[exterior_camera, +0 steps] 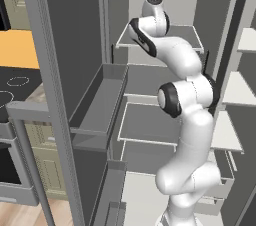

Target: Gather the garlic and mushroom from the fridge and place them on a tray on the dining counter. Then gather the chicken drumstick and fish from the fridge and place them on the other tray.

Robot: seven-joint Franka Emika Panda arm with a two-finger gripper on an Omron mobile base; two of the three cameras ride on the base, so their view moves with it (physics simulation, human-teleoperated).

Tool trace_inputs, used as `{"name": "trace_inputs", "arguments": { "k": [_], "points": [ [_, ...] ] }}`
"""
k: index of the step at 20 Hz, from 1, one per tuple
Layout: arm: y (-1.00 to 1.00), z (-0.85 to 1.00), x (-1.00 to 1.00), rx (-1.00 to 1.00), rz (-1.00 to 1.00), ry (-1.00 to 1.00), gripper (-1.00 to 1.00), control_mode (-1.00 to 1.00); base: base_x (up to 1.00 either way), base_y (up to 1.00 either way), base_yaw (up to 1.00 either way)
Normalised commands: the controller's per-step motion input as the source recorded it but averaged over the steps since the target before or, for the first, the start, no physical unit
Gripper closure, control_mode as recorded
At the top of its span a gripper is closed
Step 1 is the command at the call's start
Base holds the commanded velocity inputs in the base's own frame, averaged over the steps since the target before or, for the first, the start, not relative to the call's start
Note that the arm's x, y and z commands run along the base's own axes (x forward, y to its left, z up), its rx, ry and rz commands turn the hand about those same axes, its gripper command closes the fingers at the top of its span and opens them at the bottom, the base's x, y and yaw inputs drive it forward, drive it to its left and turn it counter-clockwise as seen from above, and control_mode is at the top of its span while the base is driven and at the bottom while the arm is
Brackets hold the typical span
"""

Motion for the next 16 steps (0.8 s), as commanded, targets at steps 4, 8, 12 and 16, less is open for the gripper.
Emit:
{"name": "trace_inputs", "arguments": {
  "k": [4, 8, 12, 16],
  "points": [
    [0.00, 0.01, -0.89, 0.00, 0.00, -0.22, 1.00, -1.00, 0.00, 0.00, 0.00],
    [0.00, 0.03, -0.98, 0.00, 0.00, -0.31, 1.00, -1.00, 0.00, 0.00, 0.00],
    [0.00, 0.00, -1.00, 0.00, 0.00, -0.34, 1.00, -1.00, 0.00, 0.00, 0.00],
    [0.00, 0.21, -1.00, 0.02, 0.00, -0.28, 1.00, -1.00, 0.00, 0.00, 0.00]
  ]
}}
